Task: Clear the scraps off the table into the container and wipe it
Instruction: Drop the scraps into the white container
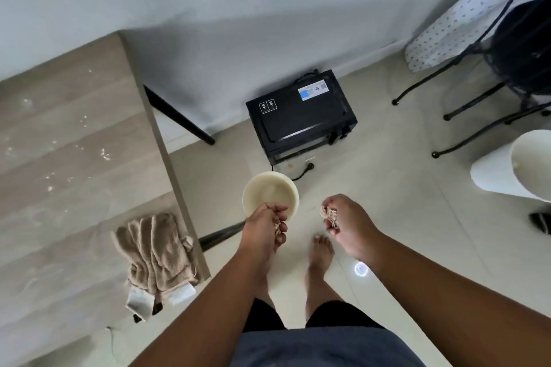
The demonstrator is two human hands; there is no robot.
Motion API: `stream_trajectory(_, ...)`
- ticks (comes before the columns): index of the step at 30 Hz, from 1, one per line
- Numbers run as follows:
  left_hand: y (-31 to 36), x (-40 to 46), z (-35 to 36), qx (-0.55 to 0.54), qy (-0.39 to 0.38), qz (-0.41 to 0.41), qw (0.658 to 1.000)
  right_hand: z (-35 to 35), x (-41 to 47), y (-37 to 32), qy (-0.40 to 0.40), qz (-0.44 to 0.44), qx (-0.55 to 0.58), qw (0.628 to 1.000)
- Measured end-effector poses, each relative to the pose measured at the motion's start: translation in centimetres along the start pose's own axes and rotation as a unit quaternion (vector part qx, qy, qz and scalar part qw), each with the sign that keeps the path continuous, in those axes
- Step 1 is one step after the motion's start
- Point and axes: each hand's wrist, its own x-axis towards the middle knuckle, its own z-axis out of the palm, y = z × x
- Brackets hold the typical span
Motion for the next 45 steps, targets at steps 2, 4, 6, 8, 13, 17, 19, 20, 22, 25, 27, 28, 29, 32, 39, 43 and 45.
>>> stream_trajectory(2, -0.2, 1.0, 0.1, -0.027, 0.013, -0.002, 1.000, 0.7, 1.0, 0.1, -0.004, 0.019, -0.018, 1.000)
stream_trajectory(4, -0.6, 2.4, 0.1, -0.050, 0.028, -0.001, 0.998, 1.5, 2.2, 0.4, -0.017, 0.029, -0.037, 0.999)
stream_trajectory(6, -1.1, 3.6, -0.1, -0.068, 0.044, -0.004, 0.997, 2.0, 3.1, 0.8, -0.026, 0.042, -0.054, 0.997)
stream_trajectory(8, -1.8, 5.1, -0.1, -0.083, 0.062, -0.018, 0.994, 2.4, 4.4, 1.4, -0.025, 0.056, -0.064, 0.996)
stream_trajectory(13, -4.1, 8.9, -0.4, -0.118, 0.097, -0.064, 0.986, 3.2, 8.0, 3.1, -0.020, 0.087, -0.080, 0.993)
stream_trajectory(17, -5.5, 12.8, -0.8, -0.148, 0.100, -0.075, 0.981, 3.8, 11.5, 3.8, -0.007, 0.094, -0.098, 0.991)
stream_trajectory(19, -5.7, 14.9, -1.2, -0.161, 0.110, -0.077, 0.978, 4.4, 13.3, 3.7, -0.005, 0.098, -0.113, 0.989)
stream_trajectory(20, -5.8, 16.0, -1.4, -0.162, 0.117, -0.078, 0.977, 4.8, 14.1, 3.6, -0.002, 0.098, -0.114, 0.989)
stream_trajectory(22, -5.8, 18.0, -1.5, -0.159, 0.124, -0.078, 0.976, 5.3, 15.7, 3.3, -0.001, 0.085, -0.109, 0.990)
stream_trajectory(25, -5.8, 21.0, -1.6, -0.169, 0.135, -0.069, 0.974, 6.3, 18.6, 3.0, -0.012, 0.056, -0.106, 0.993)
stream_trajectory(27, -5.9, 22.6, -1.7, -0.203, 0.142, -0.068, 0.967, 7.0, 20.5, 2.9, -0.021, 0.042, -0.113, 0.992)
stream_trajectory(28, -6.1, 23.5, -1.7, -0.232, 0.143, -0.067, 0.960, 7.3, 21.5, 3.1, -0.027, 0.034, -0.120, 0.992)
stream_trajectory(29, -6.4, 24.3, -1.9, -0.263, 0.144, -0.063, 0.952, 7.5, 22.5, 3.3, -0.035, 0.024, -0.128, 0.991)
stream_trajectory(32, -7.1, 26.2, -2.5, -0.330, 0.129, -0.041, 0.934, 8.0, 24.7, 4.6, -0.053, 0.003, -0.122, 0.991)
stream_trajectory(39, -9.5, 29.9, -3.7, -0.353, 0.131, -0.037, 0.926, 8.7, 28.0, 8.5, -0.055, 0.002, -0.127, 0.990)
stream_trajectory(43, -10.4, 31.3, -4.4, -0.325, 0.153, -0.047, 0.932, 9.1, 29.2, 10.3, -0.041, 0.039, -0.107, 0.993)
stream_trajectory(45, -10.9, 31.8, -4.7, -0.312, 0.156, -0.050, 0.936, 9.2, 29.6, 11.1, -0.045, 0.045, -0.097, 0.993)
